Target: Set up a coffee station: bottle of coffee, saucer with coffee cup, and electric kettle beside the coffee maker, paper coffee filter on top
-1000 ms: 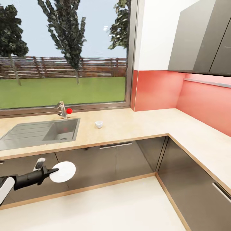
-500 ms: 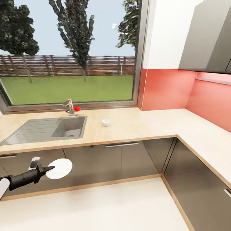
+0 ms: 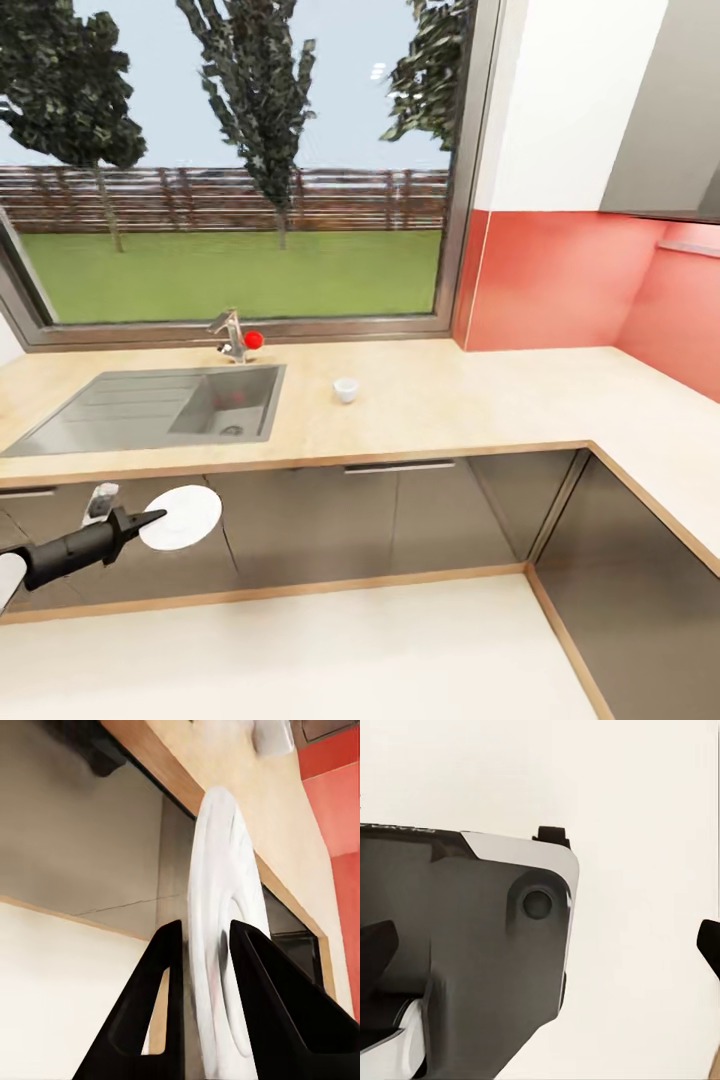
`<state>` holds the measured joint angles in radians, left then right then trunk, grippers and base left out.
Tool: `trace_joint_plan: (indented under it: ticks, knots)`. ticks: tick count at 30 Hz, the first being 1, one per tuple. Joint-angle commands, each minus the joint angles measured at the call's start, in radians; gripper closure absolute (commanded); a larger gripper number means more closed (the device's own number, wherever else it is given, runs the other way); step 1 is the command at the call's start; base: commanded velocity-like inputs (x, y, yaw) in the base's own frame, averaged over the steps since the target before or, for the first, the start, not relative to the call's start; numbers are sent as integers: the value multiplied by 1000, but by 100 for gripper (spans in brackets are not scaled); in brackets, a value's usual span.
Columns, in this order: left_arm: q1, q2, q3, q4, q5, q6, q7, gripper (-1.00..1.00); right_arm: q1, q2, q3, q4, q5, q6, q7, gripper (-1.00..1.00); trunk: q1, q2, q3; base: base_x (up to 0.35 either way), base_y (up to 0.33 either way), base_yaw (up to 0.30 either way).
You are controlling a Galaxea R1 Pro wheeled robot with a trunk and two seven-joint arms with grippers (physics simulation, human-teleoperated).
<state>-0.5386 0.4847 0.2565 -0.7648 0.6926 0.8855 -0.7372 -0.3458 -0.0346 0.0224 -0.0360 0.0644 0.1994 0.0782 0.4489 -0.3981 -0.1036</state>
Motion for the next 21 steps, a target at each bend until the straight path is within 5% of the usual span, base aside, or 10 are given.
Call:
trace_joint_plan:
  ticks: [1, 9, 16, 21]
  knots:
    - [-12, 0, 17, -4, -1, 9, -1, 100, 0, -1, 1, -4, 6, 4, 4, -100, 1, -2, -2, 334, 0, 1]
    - [-20, 6, 35, -114, -3, 16, 4, 100, 0, -3, -3, -4, 6, 3, 3, -100, 1, -2, -2, 181, 0, 16]
    - [-55, 50, 151, -120, -9, 67, 7, 100, 0, -1, -2, -4, 6, 3, 3, -100, 1, -2, -2, 7, 0, 228]
    - [-61, 76, 171, -120, -13, 75, 10, 100, 0, -1, -4, -4, 6, 3, 2, -100, 1, -2, -3, 0, 0, 272]
